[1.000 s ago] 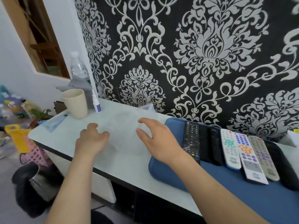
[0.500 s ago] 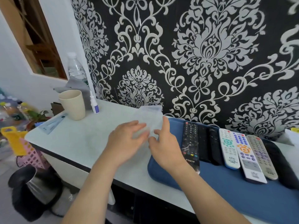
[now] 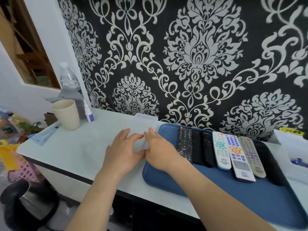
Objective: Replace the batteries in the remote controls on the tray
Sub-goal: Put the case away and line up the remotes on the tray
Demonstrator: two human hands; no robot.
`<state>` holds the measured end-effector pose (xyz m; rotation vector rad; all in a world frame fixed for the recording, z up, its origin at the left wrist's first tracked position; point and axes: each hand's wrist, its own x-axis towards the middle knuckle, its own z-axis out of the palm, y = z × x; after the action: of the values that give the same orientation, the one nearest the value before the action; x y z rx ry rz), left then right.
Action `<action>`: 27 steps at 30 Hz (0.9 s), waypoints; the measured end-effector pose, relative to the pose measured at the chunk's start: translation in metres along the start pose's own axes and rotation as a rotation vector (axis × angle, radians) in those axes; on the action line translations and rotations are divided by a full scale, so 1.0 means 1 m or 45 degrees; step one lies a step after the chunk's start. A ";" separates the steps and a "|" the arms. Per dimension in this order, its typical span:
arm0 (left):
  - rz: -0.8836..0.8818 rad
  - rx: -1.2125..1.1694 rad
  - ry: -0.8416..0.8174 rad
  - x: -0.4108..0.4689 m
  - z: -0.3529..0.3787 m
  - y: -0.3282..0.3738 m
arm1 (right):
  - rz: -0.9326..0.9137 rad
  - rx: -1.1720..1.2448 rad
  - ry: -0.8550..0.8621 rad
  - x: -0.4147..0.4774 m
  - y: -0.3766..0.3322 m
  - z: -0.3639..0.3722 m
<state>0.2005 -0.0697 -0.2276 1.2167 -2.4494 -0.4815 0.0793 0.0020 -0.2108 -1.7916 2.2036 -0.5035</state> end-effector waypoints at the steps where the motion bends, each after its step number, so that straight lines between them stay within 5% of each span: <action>1: 0.004 0.028 -0.006 0.000 0.002 0.001 | -0.009 0.003 -0.032 -0.001 0.001 -0.001; 5: -0.044 0.338 -0.117 0.002 0.005 0.010 | 0.039 0.001 -0.039 -0.007 0.002 -0.006; 10: -0.049 0.479 0.068 0.006 0.010 0.024 | 0.079 0.000 0.082 -0.021 0.015 -0.008; 23: -0.119 0.331 0.283 0.024 0.025 0.053 | 0.412 0.149 0.565 -0.123 0.123 -0.084; 27: 0.255 -0.093 0.389 -0.002 0.035 0.131 | 0.603 0.059 0.722 -0.152 0.168 -0.100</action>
<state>0.0953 0.0116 -0.1997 0.9265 -2.2394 -0.3006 -0.0787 0.1911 -0.1937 -1.1194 2.8321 -1.0285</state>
